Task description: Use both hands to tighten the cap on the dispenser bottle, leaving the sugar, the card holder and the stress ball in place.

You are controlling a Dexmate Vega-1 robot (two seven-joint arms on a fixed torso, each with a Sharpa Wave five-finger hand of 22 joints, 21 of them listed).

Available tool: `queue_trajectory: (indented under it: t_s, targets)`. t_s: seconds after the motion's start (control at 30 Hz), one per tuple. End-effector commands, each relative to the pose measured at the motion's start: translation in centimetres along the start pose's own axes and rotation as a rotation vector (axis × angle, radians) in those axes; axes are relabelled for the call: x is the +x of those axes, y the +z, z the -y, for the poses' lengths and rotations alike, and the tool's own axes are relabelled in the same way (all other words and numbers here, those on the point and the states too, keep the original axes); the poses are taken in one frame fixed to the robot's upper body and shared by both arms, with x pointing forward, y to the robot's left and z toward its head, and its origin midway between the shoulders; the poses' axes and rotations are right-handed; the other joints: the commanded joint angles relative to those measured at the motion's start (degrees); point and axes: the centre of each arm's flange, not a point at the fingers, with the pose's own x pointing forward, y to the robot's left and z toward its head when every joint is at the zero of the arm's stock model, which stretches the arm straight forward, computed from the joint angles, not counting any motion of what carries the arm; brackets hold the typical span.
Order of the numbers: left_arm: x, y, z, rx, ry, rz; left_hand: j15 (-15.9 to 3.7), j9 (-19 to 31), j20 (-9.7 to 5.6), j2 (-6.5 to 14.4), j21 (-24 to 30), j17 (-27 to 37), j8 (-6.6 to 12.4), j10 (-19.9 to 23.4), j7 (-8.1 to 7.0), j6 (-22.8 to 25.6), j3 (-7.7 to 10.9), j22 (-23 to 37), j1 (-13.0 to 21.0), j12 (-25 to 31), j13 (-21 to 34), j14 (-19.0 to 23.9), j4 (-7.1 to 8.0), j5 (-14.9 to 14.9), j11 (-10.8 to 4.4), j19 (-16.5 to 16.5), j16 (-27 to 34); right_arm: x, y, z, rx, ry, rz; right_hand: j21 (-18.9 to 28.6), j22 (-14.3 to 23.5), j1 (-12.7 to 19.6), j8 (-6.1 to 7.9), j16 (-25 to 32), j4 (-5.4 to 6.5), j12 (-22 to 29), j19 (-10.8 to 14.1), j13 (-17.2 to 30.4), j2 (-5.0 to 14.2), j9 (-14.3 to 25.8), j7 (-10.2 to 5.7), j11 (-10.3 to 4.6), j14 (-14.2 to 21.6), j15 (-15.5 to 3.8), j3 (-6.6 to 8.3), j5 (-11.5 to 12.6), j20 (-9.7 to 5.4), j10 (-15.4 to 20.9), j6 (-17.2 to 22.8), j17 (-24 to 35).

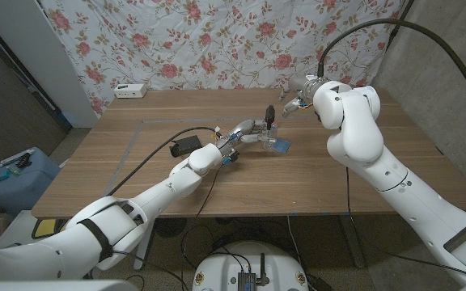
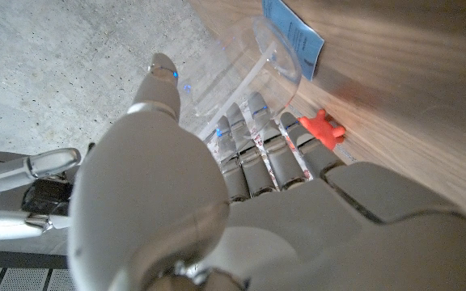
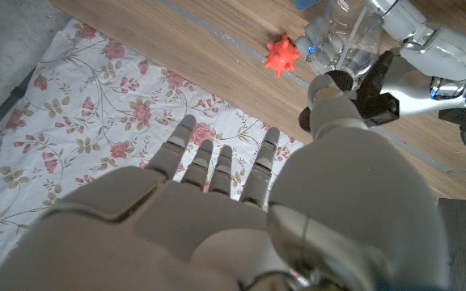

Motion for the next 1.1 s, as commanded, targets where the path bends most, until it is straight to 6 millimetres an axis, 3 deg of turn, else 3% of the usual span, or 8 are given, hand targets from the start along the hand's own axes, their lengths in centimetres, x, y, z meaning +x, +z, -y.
queue_trajectory:
  t_s: [0.03,0.5,1.1]
  targets:
    - [0.35,-0.19,0.64,-0.026,-0.02,-0.009,-4.73,0.2,-5.4,5.5,-0.1,0.1,0.19,0.6,-1.58,5.5,2.95,0.1,-2.1,-0.1,0.2,0.4,2.36,-0.3,-0.03,0.0,0.0,0.1,0.01,-0.15,-0.032,-0.019,0.058,0.0,0.1,0.9,-0.41,0.1,0.05,0.0,-0.2,0.2,-0.16,0.0,0.07,0.02,-0.6,-0.06,0.65,0.5,0.07,-0.6,-0.8,0.2]
    - [0.42,-0.3,1.1,-0.032,-0.031,-0.019,-4.63,0.2,-5.33,5.5,-0.1,0.1,0.06,0.6,-1.54,5.4,3.0,0.1,-2.2,-0.2,0.3,0.4,2.39,-0.3,-0.04,0.0,0.0,0.11,0.0,-0.29,-0.028,-0.026,0.123,-0.3,0.1,4.0,-0.38,-0.1,0.35,-0.2,-1.8,0.3,-0.93,0.0,0.01,-0.54,-3.2,1.12,1.44,1.9,1.37,-4.2,-4.3,0.4]
    - [0.22,-0.25,1.63,-0.032,-0.027,-0.023,-4.62,0.2,-5.32,5.5,-0.1,0.1,0.01,0.7,-1.51,5.6,3.06,0.1,-2.2,-0.4,0.4,0.5,2.31,-0.3,-0.01,-0.1,0.0,0.26,0.4,-0.34,-0.067,0.022,0.153,-0.4,0.1,6.3,0.69,-0.3,0.49,-0.1,-3.5,0.3,-1.07,0.4,0.0,-0.99,-6.3,2.53,2.11,3.0,2.14,-6.9,-3.8,0.5]
